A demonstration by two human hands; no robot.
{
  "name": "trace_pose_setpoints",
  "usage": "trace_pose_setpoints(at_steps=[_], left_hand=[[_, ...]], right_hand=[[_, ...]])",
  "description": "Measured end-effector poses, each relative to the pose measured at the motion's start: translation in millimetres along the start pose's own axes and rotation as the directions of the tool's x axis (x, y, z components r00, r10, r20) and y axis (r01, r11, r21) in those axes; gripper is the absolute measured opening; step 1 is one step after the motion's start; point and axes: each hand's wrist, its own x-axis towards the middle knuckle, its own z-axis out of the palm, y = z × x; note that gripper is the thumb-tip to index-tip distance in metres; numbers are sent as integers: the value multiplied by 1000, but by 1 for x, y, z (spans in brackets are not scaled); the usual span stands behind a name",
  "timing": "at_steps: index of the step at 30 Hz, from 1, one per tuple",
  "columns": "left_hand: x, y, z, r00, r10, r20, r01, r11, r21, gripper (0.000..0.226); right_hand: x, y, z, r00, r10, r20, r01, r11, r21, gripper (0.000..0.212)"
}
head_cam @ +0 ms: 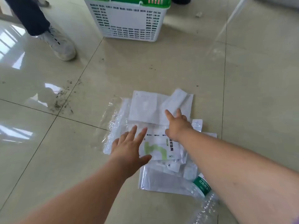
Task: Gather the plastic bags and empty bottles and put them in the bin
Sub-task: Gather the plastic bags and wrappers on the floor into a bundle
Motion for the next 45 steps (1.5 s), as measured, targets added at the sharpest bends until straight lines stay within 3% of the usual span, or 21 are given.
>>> trace_pose_setpoints(at_steps=[2, 6, 10, 14, 20, 22, 24, 25, 27, 29, 31, 33, 34, 35, 37, 38, 42, 43, 45], left_hand=[[3, -3, 6, 1000, -6, 24, 6, 1000, -9, 102], [5, -16, 20, 999, -27, 26, 27, 999, 31, 101], [-6, -27, 15, 996, -30, 83, 25, 998, 58, 101], [-17, -31, 10, 989, -24, 147, 12, 996, 84, 102], [-52, -18, 9, 985, 31, 171, -47, 995, 91, 100], [-61, -12, 8, 986, 18, 167, -19, 1000, 6, 96], [-65, -4, 2, 987, -32, 159, 63, 978, -200, 89], [-66, 1, -1, 986, -59, 157, 104, 948, -301, 87], [-67, 8, -7, 988, -41, 151, 90, 937, -337, 87], [-65, 11, -12, 993, 46, 112, -16, 968, -252, 91], [-63, 11, -15, 990, 109, 85, -85, 967, -241, 95], [-62, 11, -20, 986, 134, 98, -97, 945, -312, 94], [-62, 11, -22, 984, 142, 104, -97, 931, -353, 87], [-60, 10, -23, 984, 151, 95, -104, 919, -380, 72], [-58, 6, -23, 987, 155, 49, -123, 909, -398, 28], [-57, 3, -23, 989, 149, 25, -125, 901, -416, 16], [-56, -7, -27, 999, 15, -30, -29, 833, -552, 24], [-54, -10, -28, 999, -40, -19, 19, 779, -627, 27], [-49, -16, -30, 994, -76, 82, 111, 553, -826, 27]], right_hand=[[21, 0, 1, 1000, -20, 0, 20, 999, -48, 103], [37, 10, 34, 991, -32, 131, 52, 987, -153, 100], [-9, 22, 88, 994, -57, 91, 70, 986, -149, 85], [-69, 14, 132, 986, -30, 165, 58, 985, -164, 78], [-135, 6, 142, 998, -66, -11, 65, 995, -71, 66], [-154, 1, 132, 990, -89, -106, 99, 990, 98, 62], [-172, -8, 119, 972, 19, -236, 105, 860, 499, 44], [-178, -14, 110, 947, 151, -282, 94, 712, 696, 28], [-187, -23, 87, 902, 374, -217, 74, 362, 929, 7], [-188, -26, 68, 926, 358, -115, 72, 133, 989, 20], [-185, -25, 56, 978, 203, -48, 50, -1, 999, 34], [-184, -26, 47, 996, 85, -24, 27, -32, 999, 37], [-183, -26, 43, 998, 50, -33, 33, -11, 999, 27], [-183, -28, 40, 999, 36, -39, 39, 16, 999, 12], [-179, -31, 37, 996, 48, -69, 65, 93, 994, 25], [-178, -33, 36, 995, 66, -71, 63, 114, 992, 31], [-180, -36, 32, 993, 102, -60, 59, 21, 998, 37], [-181, -35, 32, 997, 78, -19, 20, -8, 1000, 40], [-179, -31, 36, 995, -11, 104, -103, 42, 994, 44]])
